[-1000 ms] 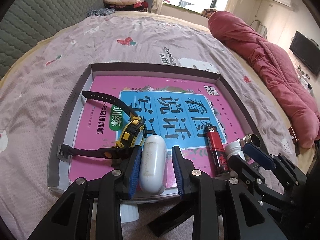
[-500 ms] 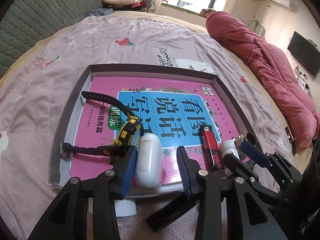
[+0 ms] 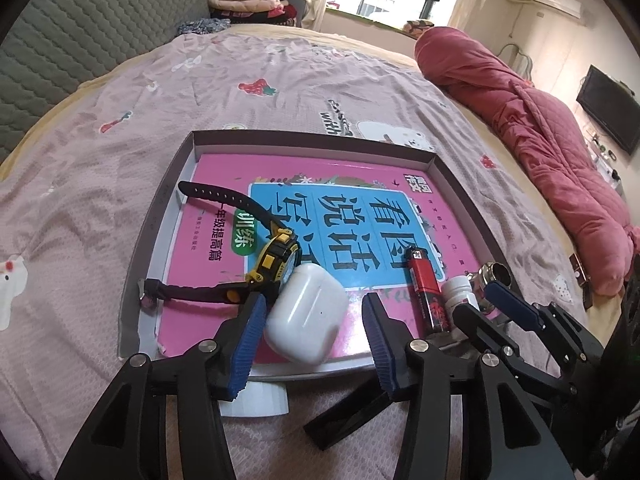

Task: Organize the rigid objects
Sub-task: 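Open the left tool to release the earbud case in the tray while the right tool opens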

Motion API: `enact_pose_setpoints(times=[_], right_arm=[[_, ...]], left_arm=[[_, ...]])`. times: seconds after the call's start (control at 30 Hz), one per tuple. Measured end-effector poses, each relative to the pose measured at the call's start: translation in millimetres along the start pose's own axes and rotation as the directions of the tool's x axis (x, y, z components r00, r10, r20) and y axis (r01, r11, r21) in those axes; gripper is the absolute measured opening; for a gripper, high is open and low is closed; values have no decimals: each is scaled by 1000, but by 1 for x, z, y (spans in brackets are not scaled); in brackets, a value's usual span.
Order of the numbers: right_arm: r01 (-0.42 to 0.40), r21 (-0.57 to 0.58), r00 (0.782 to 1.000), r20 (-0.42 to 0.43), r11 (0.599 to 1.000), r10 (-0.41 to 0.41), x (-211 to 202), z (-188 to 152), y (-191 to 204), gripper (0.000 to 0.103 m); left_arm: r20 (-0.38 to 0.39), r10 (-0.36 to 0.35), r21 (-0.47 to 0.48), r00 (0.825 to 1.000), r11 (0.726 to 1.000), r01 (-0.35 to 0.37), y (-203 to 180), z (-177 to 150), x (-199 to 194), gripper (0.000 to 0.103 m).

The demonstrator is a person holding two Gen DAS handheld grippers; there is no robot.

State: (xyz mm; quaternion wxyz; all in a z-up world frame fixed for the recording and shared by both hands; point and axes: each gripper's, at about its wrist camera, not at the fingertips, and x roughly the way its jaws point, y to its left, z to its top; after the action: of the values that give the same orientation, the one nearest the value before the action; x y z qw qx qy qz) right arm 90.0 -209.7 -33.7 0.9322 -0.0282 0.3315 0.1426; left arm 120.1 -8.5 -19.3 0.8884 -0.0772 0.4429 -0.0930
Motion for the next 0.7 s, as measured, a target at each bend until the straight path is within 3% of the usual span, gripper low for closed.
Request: enact_pose_setpoints(times=[0.33, 0.47, 0.7], right_arm=[[8, 2, 1000, 0, 1000, -8, -2, 0, 0, 45], [-7, 27, 1000, 14, 1000, 6, -11, -1, -4, 51], [11, 32, 999, 30, 999, -12, -24, 1, -6, 52]], left_arm=[[20, -9, -12, 1000, 1000, 9, 4, 3, -11, 52], [27, -20, -14, 999, 1000, 20, 6, 4, -17, 60], [34, -27, -11, 999, 1000, 27, 8, 3, -27, 60]])
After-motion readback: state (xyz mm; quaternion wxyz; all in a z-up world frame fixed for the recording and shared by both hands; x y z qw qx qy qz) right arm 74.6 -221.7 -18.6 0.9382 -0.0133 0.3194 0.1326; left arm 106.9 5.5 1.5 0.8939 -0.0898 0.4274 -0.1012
